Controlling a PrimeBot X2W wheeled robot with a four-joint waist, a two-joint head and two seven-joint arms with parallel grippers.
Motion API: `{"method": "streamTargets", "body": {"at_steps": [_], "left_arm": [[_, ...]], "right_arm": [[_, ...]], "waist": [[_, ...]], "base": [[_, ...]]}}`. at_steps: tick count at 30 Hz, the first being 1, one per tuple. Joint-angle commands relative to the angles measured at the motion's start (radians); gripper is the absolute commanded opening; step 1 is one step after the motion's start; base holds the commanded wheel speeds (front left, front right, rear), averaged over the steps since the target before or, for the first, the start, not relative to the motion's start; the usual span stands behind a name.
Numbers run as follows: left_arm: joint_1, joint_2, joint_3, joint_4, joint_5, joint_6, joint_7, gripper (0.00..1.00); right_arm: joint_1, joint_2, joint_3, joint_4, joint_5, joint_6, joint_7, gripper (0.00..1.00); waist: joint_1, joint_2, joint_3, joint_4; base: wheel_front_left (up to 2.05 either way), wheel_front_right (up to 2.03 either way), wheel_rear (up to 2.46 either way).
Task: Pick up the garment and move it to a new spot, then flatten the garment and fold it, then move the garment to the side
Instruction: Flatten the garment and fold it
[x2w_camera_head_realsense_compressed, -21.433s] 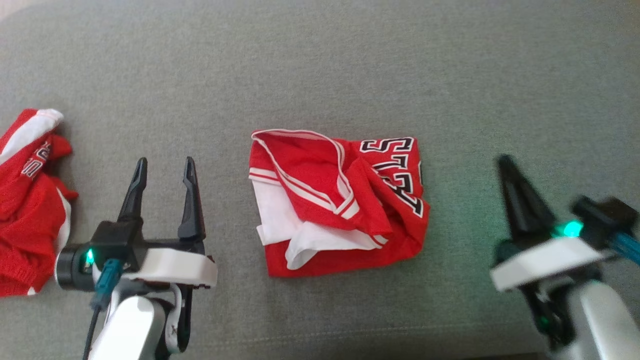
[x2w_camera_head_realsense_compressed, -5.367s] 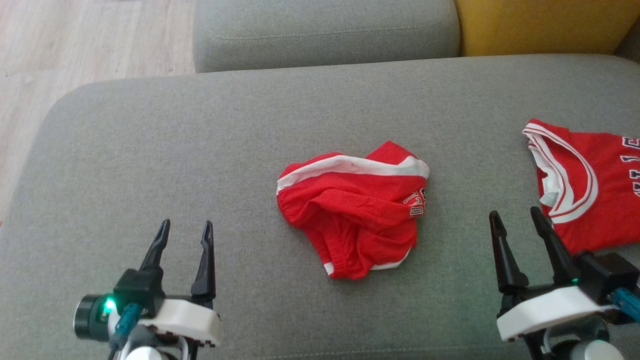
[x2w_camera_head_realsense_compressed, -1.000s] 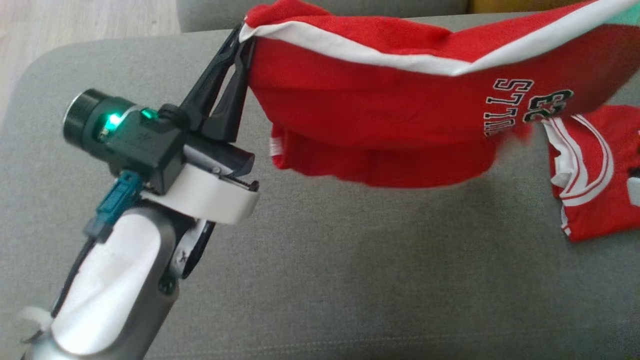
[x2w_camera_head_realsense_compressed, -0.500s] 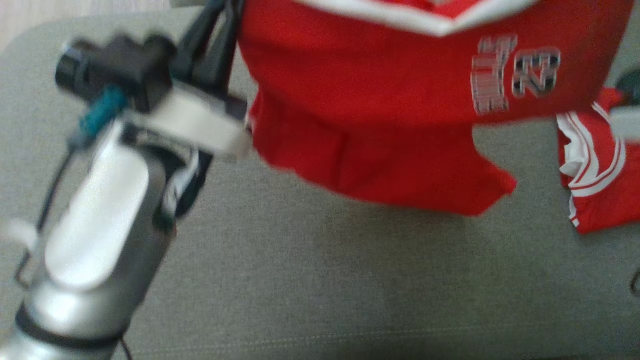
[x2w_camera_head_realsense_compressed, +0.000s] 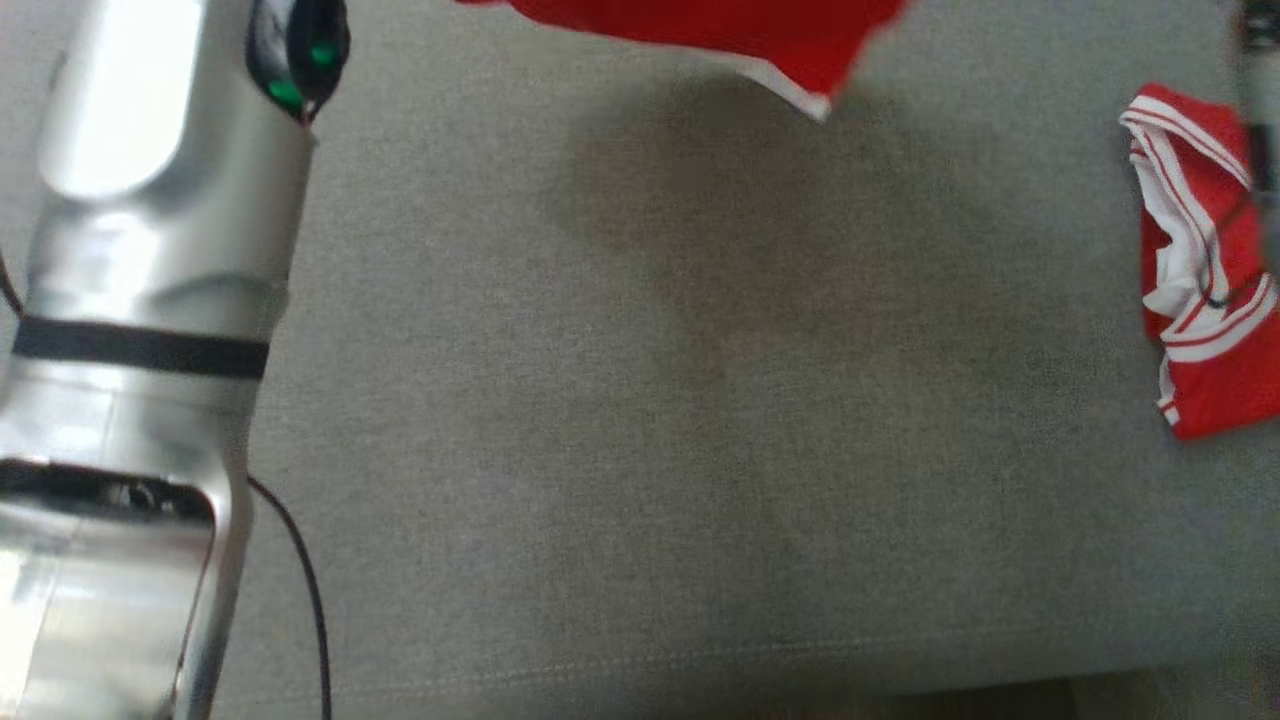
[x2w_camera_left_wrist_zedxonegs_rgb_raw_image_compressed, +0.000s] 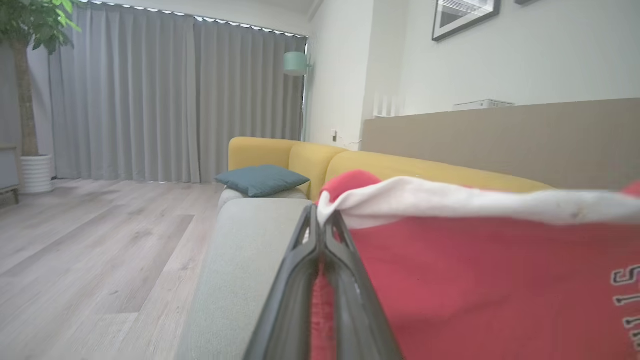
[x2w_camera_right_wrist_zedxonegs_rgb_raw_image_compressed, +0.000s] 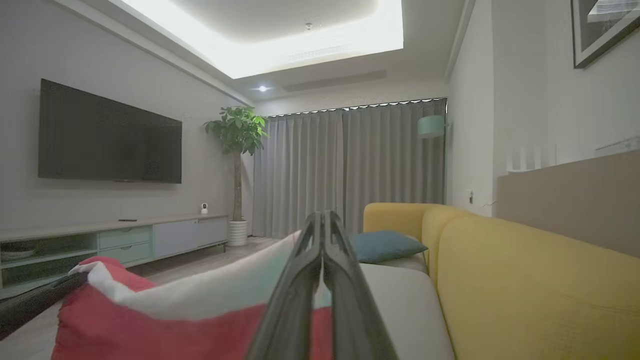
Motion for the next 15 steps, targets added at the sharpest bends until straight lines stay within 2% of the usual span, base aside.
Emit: {"method": "streamTargets", "body": {"at_steps": [1, 5, 6, 9, 15], "left_arm": [[-0.049, 0.023, 0.042, 0.023, -0.004, -0.008, -0.007, 0.0], [-0.008, 0.001, 0.089, 0.144, -0.008, -0.012, -0.008, 0.0], [-0.008, 0.001, 0.089, 0.144, -0.008, -0.012, -0.008, 0.0], [0.039, -0.016, 0.113, 0.233, -0.02, -0.02, -0.008, 0.0], [0.124, -0.036, 0.132, 0.308, -0.024, -0.031, -0.008, 0.0]], "right_arm": [[-0.029, 0.043, 0.033, 0.049, 0.024, 0.004, -0.023, 0.0], [-0.036, 0.116, 0.119, 0.225, 0.084, 0.004, -0.06, 0.0], [-0.036, 0.116, 0.119, 0.225, 0.084, 0.004, -0.06, 0.0], [-0.01, 0.162, 0.173, 0.339, 0.133, 0.004, -0.078, 0.0], [0.065, 0.187, 0.254, 0.446, 0.181, 0.004, -0.113, 0.0]], "waist": [[0.0, 0.0, 0.028, -0.013], [0.0, 0.0, 0.063, -0.026], [0.0, 0.0, 0.063, -0.026], [0.0, 0.0, 0.082, -0.033], [0.0, 0.0, 0.107, -0.034]], "base": [[0.0, 0.0, 0.0], [0.0, 0.0, 0.0], [0.0, 0.0, 0.0], [0.0, 0.0, 0.0], [0.0, 0.0, 0.0]]}}
